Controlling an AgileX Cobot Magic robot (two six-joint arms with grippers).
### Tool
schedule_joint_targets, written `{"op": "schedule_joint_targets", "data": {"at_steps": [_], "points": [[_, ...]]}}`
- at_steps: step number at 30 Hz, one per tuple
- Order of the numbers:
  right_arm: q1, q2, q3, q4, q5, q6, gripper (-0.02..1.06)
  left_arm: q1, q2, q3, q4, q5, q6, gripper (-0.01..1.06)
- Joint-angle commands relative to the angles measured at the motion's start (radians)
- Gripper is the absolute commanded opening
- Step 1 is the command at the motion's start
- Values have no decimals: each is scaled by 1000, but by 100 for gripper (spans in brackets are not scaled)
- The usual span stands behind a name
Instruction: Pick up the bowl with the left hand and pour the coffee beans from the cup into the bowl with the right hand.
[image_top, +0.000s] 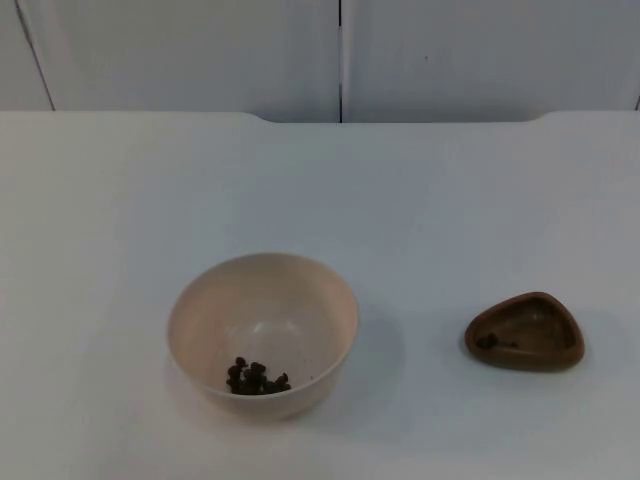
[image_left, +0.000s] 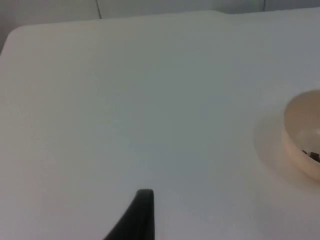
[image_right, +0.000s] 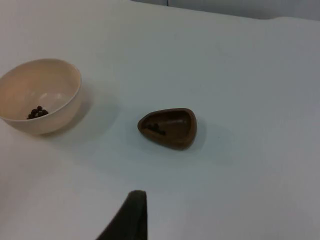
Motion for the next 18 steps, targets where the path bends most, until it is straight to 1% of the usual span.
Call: {"op": "schedule_joint_targets", "data": {"at_steps": [1, 5, 15, 18], "points": [[-8, -3, 3, 2, -12, 3, 105, 53, -4, 3, 4, 3, -2, 105], [-8, -3, 3, 2, -12, 3, 105, 76, -4, 3, 4, 3, -2, 105], [-8, -3, 3, 2, -12, 3, 105, 76, -4, 3, 4, 3, -2, 105], [-26, -3, 3, 3, -12, 3, 105, 76, -4, 3, 4, 3, -2, 105]]}}
